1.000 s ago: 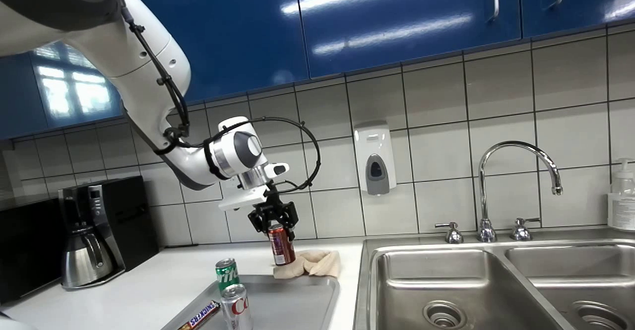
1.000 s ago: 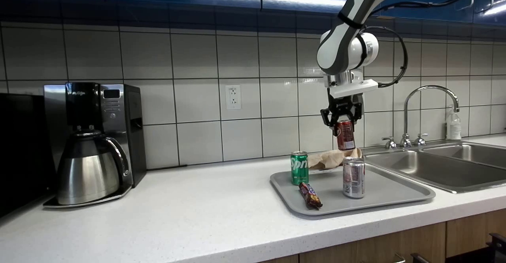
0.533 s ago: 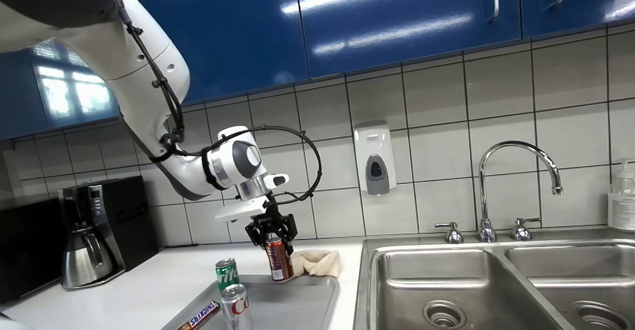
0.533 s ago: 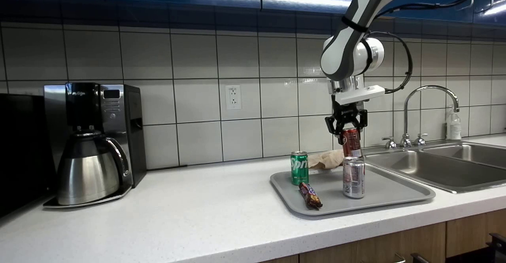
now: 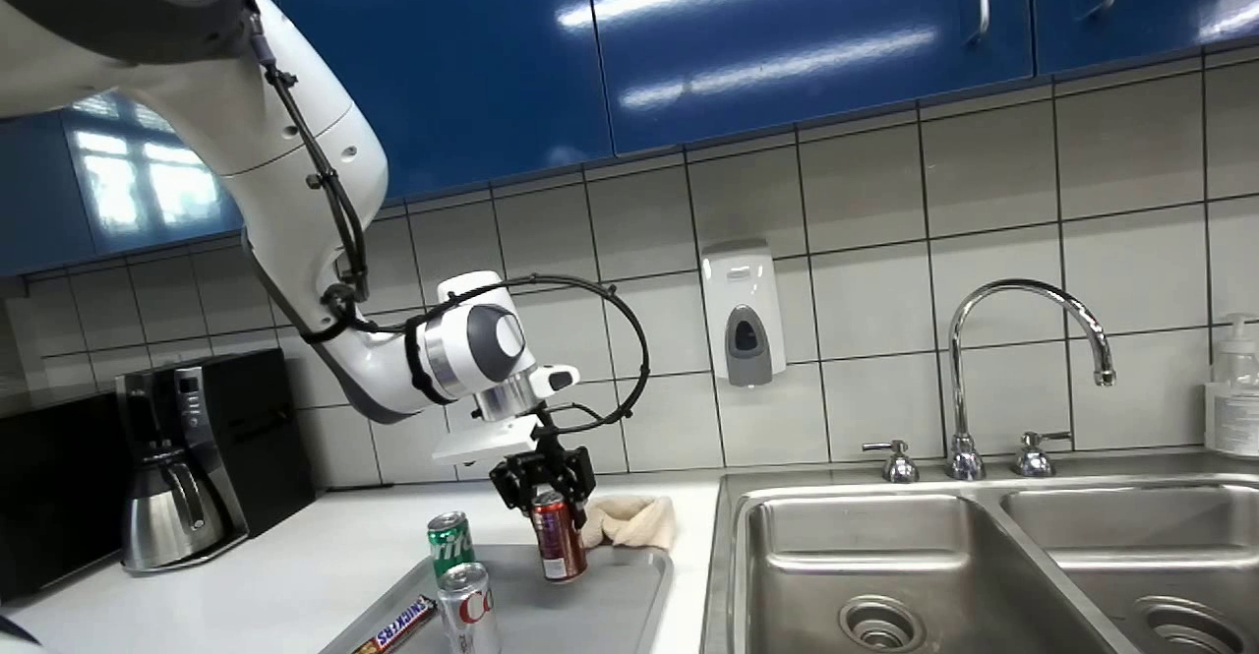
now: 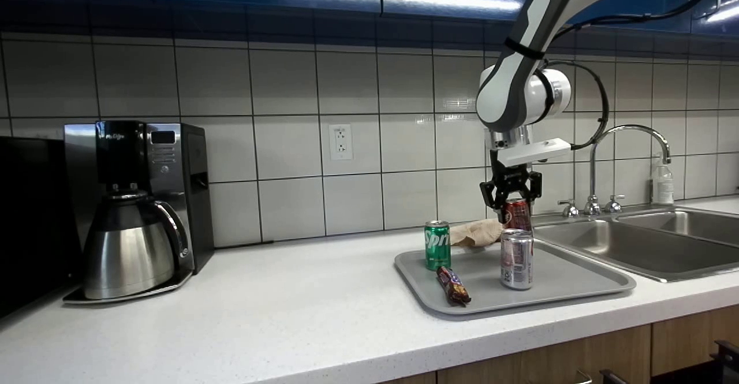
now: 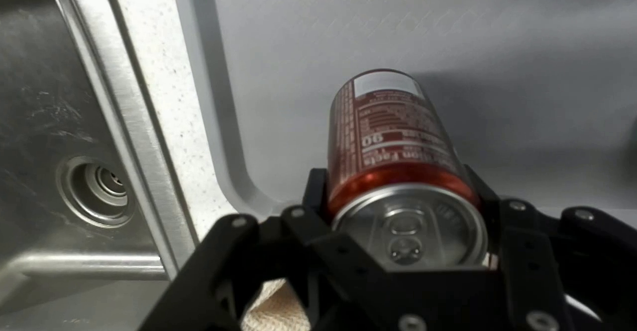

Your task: Put the cans on the tray

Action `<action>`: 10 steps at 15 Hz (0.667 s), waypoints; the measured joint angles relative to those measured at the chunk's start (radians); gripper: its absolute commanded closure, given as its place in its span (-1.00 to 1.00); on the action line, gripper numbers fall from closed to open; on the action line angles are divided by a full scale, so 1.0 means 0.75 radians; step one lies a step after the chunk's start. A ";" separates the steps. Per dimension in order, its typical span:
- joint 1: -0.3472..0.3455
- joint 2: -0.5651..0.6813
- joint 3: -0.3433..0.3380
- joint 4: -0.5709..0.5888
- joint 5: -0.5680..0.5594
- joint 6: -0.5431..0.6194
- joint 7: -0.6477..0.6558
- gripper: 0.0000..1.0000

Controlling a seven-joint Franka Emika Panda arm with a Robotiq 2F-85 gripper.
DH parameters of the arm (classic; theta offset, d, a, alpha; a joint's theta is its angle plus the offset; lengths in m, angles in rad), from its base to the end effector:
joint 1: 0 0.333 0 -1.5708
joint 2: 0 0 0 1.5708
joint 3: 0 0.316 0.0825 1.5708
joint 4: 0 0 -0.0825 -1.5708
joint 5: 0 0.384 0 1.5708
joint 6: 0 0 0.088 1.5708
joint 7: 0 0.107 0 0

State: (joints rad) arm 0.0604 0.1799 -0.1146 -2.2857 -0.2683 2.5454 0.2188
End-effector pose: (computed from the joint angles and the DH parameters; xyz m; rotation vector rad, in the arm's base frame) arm 0.5377 -0.0258 0.2818 2.9649 -0.0798 0.1380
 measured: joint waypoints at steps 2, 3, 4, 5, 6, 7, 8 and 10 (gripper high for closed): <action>-0.007 0.019 0.000 -0.005 0.011 0.012 -0.008 0.22; -0.010 0.029 0.000 -0.005 0.014 0.016 -0.010 0.22; -0.013 0.038 0.000 -0.005 0.018 0.020 -0.010 0.22; -0.016 0.047 0.000 -0.005 0.019 0.024 -0.011 0.22; -0.017 0.055 0.000 -0.005 0.022 0.029 -0.011 0.22; -0.019 0.062 0.000 -0.005 0.025 0.035 -0.012 0.22; -0.019 0.067 0.000 -0.005 0.027 0.042 -0.012 0.22; -0.020 0.081 0.000 -0.005 0.034 0.056 -0.013 0.22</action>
State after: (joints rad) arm 0.0453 0.2404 -0.1146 -2.2897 -0.2426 2.5871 0.2093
